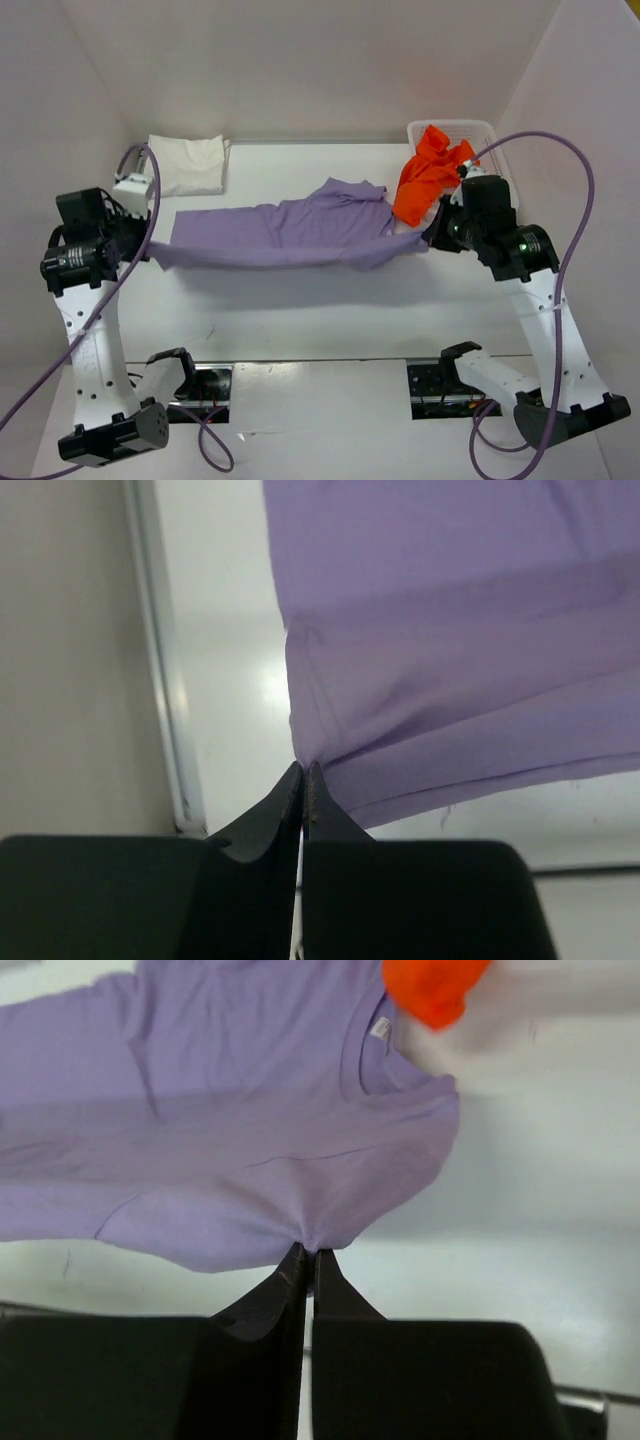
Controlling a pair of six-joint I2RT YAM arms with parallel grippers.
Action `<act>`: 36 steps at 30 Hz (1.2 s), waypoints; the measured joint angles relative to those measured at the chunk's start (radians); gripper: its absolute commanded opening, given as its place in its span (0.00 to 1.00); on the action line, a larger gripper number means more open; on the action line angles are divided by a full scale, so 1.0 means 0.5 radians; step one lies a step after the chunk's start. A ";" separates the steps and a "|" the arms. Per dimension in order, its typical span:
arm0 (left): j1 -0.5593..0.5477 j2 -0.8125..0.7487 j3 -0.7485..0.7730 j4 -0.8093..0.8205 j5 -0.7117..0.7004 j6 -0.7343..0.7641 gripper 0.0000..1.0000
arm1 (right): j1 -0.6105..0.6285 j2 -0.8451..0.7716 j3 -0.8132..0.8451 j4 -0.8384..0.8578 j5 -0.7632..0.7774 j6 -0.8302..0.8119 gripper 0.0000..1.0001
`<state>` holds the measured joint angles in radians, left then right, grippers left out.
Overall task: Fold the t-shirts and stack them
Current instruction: Flatten out the tshirt
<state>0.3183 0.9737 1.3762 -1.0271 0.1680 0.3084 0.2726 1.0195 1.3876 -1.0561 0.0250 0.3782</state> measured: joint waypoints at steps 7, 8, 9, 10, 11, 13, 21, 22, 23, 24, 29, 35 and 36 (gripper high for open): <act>0.000 -0.080 -0.520 -0.269 -0.068 0.076 0.00 | 0.000 -0.156 -0.617 -0.069 -0.333 0.125 0.00; 0.000 -0.084 -0.566 -0.298 -0.072 0.085 0.00 | 0.000 -0.169 -0.682 -0.077 -0.370 0.143 0.00; 0.000 -0.089 -0.601 -0.323 -0.080 0.103 0.00 | 0.000 -0.178 -0.733 -0.085 -0.399 0.156 0.00; 0.000 -0.095 -0.625 -0.343 -0.086 0.111 0.00 | 0.000 -0.184 -0.762 -0.092 -0.411 0.164 0.00; 0.000 -0.099 -0.636 -0.351 -0.090 0.113 0.00 | 0.000 -0.185 -0.777 -0.098 -0.417 0.169 0.00; 0.000 -0.096 -0.638 -0.335 -0.085 0.113 0.00 | 0.000 -0.171 -0.779 -0.075 -0.424 0.170 0.00; -0.037 0.780 0.330 -0.209 0.020 -0.008 0.00 | 0.005 0.777 0.159 0.105 -0.268 0.089 0.00; -0.038 0.910 0.599 -0.172 0.023 -0.050 0.00 | 0.005 0.907 0.391 0.166 -0.196 0.072 0.00; -0.040 1.037 0.912 -0.106 0.027 -0.088 0.00 | 0.005 1.015 0.637 0.208 -0.118 0.053 0.00; -0.040 1.112 1.147 -0.031 0.027 -0.114 0.00 | 0.003 1.099 0.874 0.237 -0.052 0.037 0.00; -0.040 0.958 1.606 0.352 0.046 -0.210 0.00 | 0.006 1.135 1.598 0.314 0.208 -0.063 0.00; -0.041 0.287 0.774 0.574 0.093 -0.183 0.00 | 0.066 0.782 1.254 0.263 0.343 -0.085 0.00; -0.041 0.241 0.668 0.575 0.092 -0.156 0.00 | 0.077 0.746 1.173 0.234 0.352 -0.082 0.00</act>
<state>0.2977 1.0943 1.7100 -0.7395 0.2138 0.2302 0.3111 1.3926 1.9739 -0.9390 0.2012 0.3370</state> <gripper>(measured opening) 0.008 0.009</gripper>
